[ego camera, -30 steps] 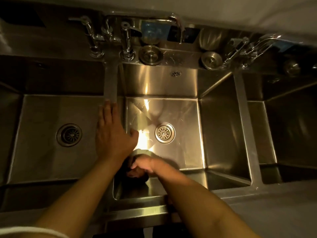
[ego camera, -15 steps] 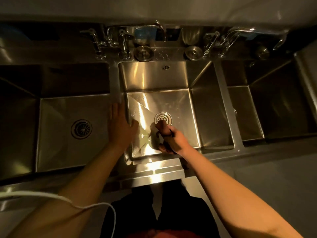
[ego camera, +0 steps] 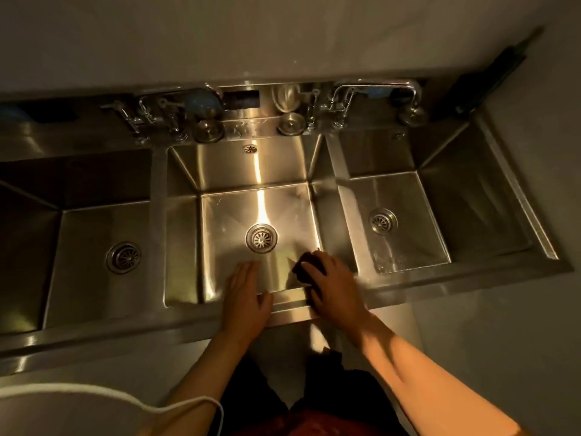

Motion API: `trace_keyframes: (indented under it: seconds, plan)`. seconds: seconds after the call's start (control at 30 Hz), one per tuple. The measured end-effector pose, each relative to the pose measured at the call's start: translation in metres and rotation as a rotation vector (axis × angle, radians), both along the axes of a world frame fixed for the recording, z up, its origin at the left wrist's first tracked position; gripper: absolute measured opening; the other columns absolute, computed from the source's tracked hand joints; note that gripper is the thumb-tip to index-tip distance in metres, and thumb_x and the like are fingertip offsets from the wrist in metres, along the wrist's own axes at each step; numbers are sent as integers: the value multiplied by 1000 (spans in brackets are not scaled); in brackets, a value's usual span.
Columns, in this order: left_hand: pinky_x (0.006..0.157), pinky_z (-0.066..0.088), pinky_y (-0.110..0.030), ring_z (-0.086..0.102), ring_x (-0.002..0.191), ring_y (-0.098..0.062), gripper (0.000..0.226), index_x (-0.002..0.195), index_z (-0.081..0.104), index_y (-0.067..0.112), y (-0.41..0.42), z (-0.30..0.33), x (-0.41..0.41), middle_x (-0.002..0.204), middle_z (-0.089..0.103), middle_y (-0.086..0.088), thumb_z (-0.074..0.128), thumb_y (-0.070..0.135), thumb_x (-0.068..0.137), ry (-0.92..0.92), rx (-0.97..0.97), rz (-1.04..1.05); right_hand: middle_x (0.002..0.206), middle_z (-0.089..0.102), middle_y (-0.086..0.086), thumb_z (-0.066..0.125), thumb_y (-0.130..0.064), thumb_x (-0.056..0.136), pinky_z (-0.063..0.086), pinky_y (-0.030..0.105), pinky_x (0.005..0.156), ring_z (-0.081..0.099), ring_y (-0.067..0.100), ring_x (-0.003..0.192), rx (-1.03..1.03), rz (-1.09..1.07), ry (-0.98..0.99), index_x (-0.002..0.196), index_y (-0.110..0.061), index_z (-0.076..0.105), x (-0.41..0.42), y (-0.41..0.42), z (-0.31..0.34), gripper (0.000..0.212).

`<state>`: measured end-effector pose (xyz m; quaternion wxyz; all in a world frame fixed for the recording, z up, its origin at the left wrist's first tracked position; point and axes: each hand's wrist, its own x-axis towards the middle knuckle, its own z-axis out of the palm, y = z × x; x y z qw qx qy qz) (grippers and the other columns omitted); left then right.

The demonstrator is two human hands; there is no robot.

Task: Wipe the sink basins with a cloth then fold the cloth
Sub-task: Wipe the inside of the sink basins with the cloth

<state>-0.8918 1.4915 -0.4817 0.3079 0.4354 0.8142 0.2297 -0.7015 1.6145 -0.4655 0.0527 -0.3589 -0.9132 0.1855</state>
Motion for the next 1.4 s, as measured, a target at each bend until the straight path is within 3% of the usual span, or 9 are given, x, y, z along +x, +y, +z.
trace_keyframes:
  seconds: [0.1,0.2,0.37,0.6,0.77,0.97,1.1,1.2,1.4]
  plan:
    - [124,27,-51,36,151,-29,62,154,46,13,14,6,42,159,45,-8,58,27,95,57,0,-37,143,49,7,66,-30,81,54,51,91,54,34,120,-12,3,-78,134,-25,59,48,11,-6,54]
    - [113,38,-56,58,128,-26,51,141,57,19,16,5,80,134,61,-1,61,31,92,218,-34,-137,152,41,8,58,-35,87,51,49,98,48,35,127,-66,72,-73,143,-26,51,76,17,-6,57]
    - [124,21,-54,34,147,-20,61,150,42,30,12,3,111,150,45,8,55,49,93,245,-189,-119,160,26,0,49,-40,92,45,38,104,39,26,133,-39,210,-113,145,-31,39,91,22,-9,55]
    - [126,18,-56,26,153,-23,66,153,39,31,17,2,115,156,42,5,55,53,93,200,-217,-67,118,51,-3,40,-45,93,45,37,84,45,20,108,17,125,-116,116,-26,52,74,21,-9,32]
    - [125,16,-57,24,153,-24,66,151,40,29,20,5,120,154,42,4,59,50,91,183,-217,-43,134,49,-1,33,-34,103,46,36,95,46,23,122,14,191,-195,132,-25,48,75,30,-20,34]
    - [125,16,-60,16,159,-23,71,159,34,33,23,-4,136,165,33,7,67,34,95,187,-185,-130,156,33,0,61,-35,96,44,45,106,37,31,140,-65,214,-150,146,-32,42,90,34,-23,54]
    - [124,18,-64,23,158,-25,83,162,25,34,34,-10,150,166,32,6,70,36,93,205,-177,-191,159,36,2,62,-35,97,40,50,112,37,36,143,-65,215,-134,149,-32,45,105,37,-24,55]
    - [121,29,-62,37,149,-23,89,160,24,37,48,-11,166,157,41,9,75,31,87,133,-51,-163,153,47,8,66,-31,93,49,51,102,48,41,134,-27,242,-87,143,-28,55,127,46,-26,51]
    - [125,21,-56,24,156,-20,84,161,28,33,93,-7,212,166,31,8,68,44,88,179,11,-209,145,46,0,58,-28,93,48,43,91,48,30,127,-8,262,-24,132,-29,55,197,89,-34,39]
